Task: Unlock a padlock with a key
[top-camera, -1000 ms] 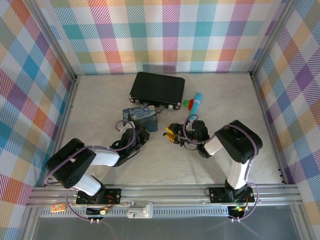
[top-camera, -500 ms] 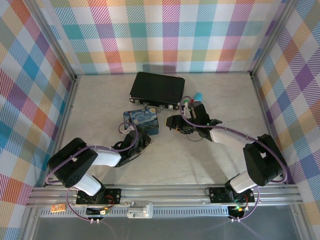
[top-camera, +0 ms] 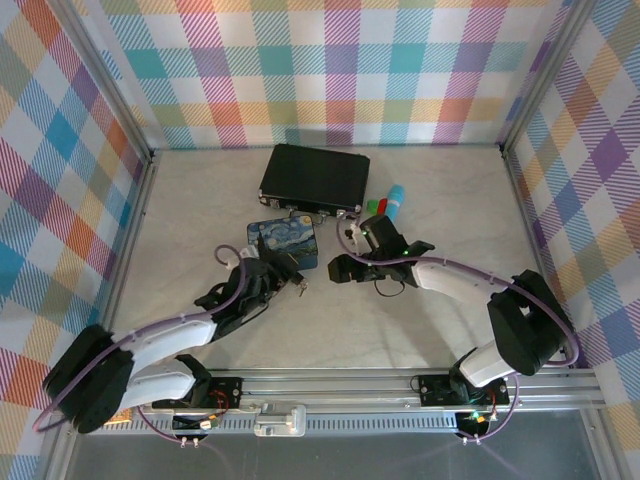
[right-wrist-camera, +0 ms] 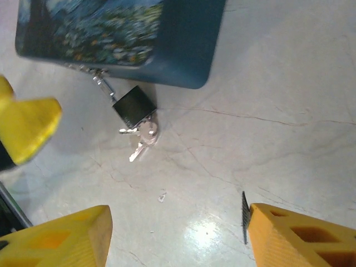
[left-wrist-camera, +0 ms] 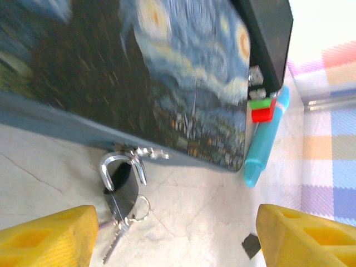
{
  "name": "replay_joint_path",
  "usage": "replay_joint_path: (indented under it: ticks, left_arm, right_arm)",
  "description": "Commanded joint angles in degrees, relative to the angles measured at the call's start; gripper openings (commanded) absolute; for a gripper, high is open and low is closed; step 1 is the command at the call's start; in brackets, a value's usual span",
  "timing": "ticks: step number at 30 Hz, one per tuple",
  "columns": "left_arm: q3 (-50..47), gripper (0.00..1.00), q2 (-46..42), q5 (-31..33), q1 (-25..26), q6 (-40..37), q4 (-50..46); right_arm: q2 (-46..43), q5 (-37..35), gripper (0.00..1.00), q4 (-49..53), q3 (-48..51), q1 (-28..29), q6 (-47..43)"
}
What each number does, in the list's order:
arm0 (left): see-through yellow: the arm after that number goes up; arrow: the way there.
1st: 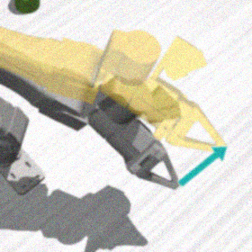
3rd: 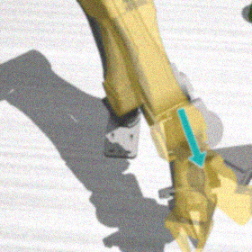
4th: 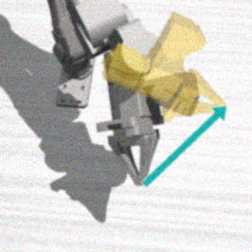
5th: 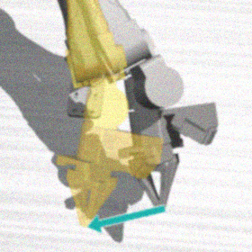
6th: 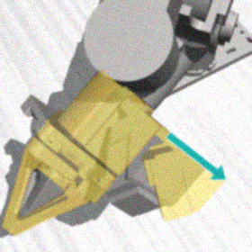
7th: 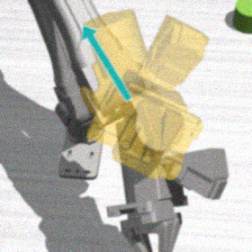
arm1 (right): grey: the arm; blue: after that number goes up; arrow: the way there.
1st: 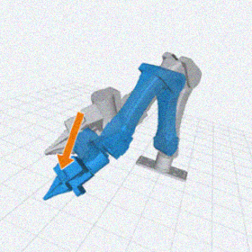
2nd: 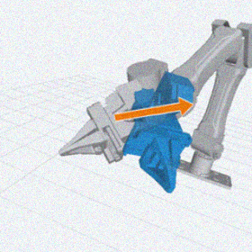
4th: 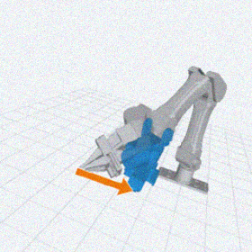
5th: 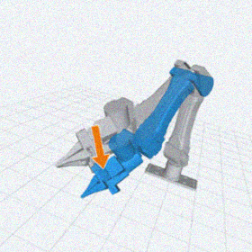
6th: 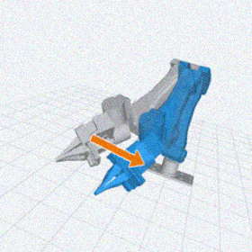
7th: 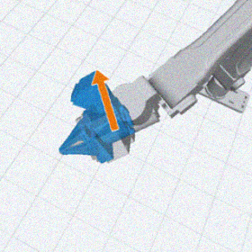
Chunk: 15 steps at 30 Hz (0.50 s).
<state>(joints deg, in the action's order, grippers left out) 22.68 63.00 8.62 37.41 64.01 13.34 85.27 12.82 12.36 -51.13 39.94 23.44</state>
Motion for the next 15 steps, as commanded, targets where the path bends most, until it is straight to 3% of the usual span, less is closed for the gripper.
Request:
replay_joint_path:
  ticks: [1, 8, 15]
  left_arm:
    - [1.04, 0.75, -4.77, 0.44, -3.57, -2.52, -11.58]
    - [2.83, 0.78, -9.94, -5.89, -14.9, -6.7, -16.31]
    - [6.18, 0.78, -9.43, -12.08, -26.03, -10.65, -17.11]
  right_arm:
    - [0.37, -5.79, 0.64, 3.36, -4.51, 4.79, -9.6]
    - [11.06, -14.3, 0.61, 7.2, -15.85, 14.6, -20.12]
    - [19.3, -20.51, 0.63, 6.55, -21.6, 18.29, -26.18]
